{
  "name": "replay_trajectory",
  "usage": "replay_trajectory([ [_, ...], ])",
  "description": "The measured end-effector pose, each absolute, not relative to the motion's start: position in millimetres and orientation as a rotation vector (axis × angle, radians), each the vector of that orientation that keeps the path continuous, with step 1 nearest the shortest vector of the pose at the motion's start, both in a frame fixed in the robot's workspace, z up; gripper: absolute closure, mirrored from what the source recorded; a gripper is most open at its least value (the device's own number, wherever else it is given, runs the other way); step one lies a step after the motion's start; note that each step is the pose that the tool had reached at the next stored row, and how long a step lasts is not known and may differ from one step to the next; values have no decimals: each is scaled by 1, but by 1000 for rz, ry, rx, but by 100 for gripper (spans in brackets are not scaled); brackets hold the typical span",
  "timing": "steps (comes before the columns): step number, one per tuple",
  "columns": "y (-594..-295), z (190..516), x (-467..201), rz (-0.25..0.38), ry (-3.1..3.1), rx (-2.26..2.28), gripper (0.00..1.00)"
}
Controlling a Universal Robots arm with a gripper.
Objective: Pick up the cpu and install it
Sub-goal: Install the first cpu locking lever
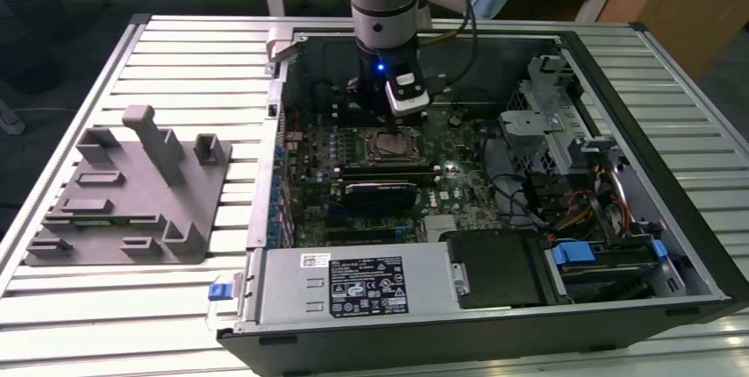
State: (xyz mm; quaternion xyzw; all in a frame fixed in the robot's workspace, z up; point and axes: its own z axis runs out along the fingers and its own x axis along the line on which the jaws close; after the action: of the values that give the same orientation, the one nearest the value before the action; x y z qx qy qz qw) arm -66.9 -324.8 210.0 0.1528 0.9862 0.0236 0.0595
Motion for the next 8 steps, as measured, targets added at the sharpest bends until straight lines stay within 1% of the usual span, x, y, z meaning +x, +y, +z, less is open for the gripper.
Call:
replay_trajectory([
  [8,-325,212,-67,72,2986,463,89],
])
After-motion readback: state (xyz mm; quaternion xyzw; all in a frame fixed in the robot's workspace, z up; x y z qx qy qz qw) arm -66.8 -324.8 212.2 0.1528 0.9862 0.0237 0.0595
